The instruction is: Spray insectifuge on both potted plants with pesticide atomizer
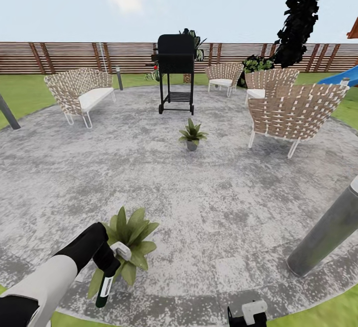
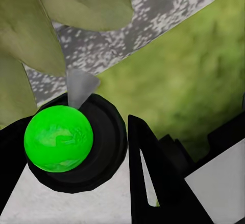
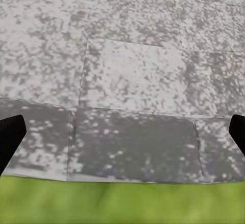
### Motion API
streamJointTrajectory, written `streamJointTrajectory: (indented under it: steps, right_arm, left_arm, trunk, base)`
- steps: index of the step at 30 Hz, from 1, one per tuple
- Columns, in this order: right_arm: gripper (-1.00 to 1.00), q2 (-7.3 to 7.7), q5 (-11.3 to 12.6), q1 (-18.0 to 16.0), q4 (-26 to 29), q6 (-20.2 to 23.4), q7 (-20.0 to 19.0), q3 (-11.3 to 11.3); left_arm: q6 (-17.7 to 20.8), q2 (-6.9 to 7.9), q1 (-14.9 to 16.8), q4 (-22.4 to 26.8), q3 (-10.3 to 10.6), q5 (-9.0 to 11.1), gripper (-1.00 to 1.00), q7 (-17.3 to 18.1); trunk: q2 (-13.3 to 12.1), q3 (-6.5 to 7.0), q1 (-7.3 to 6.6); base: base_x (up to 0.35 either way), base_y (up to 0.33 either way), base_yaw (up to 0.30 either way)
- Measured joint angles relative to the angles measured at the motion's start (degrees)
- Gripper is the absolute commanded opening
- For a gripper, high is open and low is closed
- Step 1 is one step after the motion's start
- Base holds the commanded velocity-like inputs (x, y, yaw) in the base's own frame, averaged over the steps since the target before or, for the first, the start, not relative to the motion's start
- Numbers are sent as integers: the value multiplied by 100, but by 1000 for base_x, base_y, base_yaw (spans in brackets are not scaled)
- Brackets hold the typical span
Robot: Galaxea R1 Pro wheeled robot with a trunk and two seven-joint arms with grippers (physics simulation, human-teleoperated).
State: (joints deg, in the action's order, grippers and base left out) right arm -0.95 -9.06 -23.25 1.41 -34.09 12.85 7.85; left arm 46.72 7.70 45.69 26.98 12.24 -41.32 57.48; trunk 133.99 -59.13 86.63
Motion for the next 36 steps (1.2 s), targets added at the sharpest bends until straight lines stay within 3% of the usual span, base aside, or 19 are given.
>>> streamJointTrajectory:
  steps: [4, 10, 16, 28, 36]
  right_arm:
    - [100, 1, 0, 0, 1, 0, 0, 0]
    - [100, 1, 0, 0, -3, 0, 0, 0]
    - [100, 0, 0, 0, -1, 0, 0, 0]
    - [100, 0, 0, 0, -1, 0, 0, -1]
    - [100, 0, 0, 0, -3, 0, 0, 0]
  left_arm:
    - [-10, 11, -23, -17, 1, -1, -100, 0]
    - [-43, 58, -299, -5, 26, -11, -100, -8]
    - [-44, 34, -315, 72, 24, 2, -100, -6]
    - [-46, 31, -308, 93, 21, -2, -100, -7]
    - [-46, 67, -308, 93, 10, -8, -100, -7]
  trunk:
    - [0, 0, 0]
    - [0, 0, 0]
    - [0, 0, 0]
    - [480, -292, 263]
    - [481, -298, 264]
  base:
    - [0, 0, 0]
    - [0, 0, 0]
    - [0, 0, 0]
    - [0, 0, 0]
    - [0, 0, 0]
